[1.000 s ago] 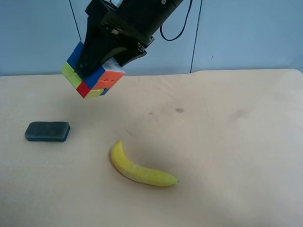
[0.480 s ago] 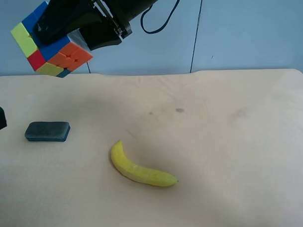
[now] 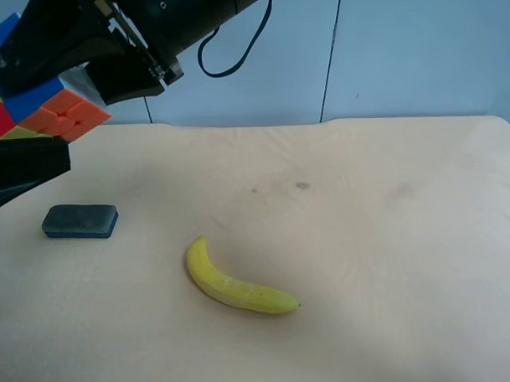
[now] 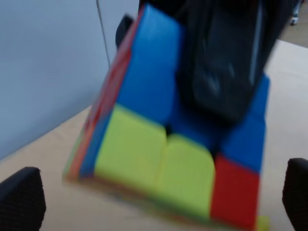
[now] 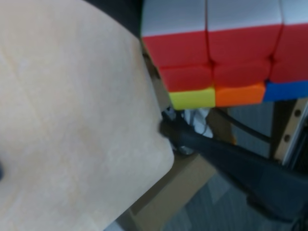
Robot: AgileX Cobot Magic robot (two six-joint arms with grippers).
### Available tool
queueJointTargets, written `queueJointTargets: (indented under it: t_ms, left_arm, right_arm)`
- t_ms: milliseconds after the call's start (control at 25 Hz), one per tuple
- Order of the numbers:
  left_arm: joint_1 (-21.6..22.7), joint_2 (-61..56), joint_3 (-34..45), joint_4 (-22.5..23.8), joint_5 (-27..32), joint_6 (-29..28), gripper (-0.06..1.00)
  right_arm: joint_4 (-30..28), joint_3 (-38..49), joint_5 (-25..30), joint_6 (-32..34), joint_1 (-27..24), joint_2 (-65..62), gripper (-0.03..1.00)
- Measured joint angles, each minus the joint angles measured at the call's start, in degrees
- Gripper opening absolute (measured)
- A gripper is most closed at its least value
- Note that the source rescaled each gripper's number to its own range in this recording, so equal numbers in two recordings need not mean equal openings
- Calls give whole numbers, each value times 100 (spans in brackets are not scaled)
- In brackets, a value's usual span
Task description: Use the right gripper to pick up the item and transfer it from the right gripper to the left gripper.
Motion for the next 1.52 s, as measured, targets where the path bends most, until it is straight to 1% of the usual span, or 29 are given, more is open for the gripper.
queueJointTargets:
  t_ms: [280,360,440,560,640,760,840,920,1000,1080,1160,1360,1520]
  left_arm:
    - [0,588,0,-1041,-62,1039,99]
    - [0,751,0,-1305,-57,1239,94]
    - [0,910,0,-1455,-30,1338,86]
    - [0,1155,0,-1494,48,1453,71]
    - [0,1277,0,-1514,74,1630,64]
    - [0,1381,-3,-1541,96,1842,61]
    - [0,1413,-8,-1566,96,1886,59]
    - [0,1413,-8,-1574,96,1900,53]
    - [0,1418,-8,-1580,101,1957,43]
    - [0,1425,-8,-1603,79,2025,38]
    - [0,1432,-8,-1655,58,2123,36]
    - [0,1450,-8,-1740,-25,2309,36]
    - [0,1450,-8,-1819,-104,2391,36]
  right_arm:
    - [140,0,-12,-121,13,205,0]
    - [171,0,-24,-186,13,205,0]
    - [241,0,-24,-230,13,205,0]
    - [195,6,-38,-240,6,205,0]
    - [120,6,-43,-246,-5,205,0]
    - [104,9,-43,-250,-31,206,0]
    - [104,9,-43,-245,-43,211,0]
    - [117,9,-43,-230,-73,211,0]
    - [143,9,-43,-159,-131,211,0]
    - [156,9,-43,-78,-181,206,0]
    - [169,9,-57,28,-205,205,0]
    - [71,9,-213,427,-205,194,0]
    - [-300,9,-482,768,-205,201,0]
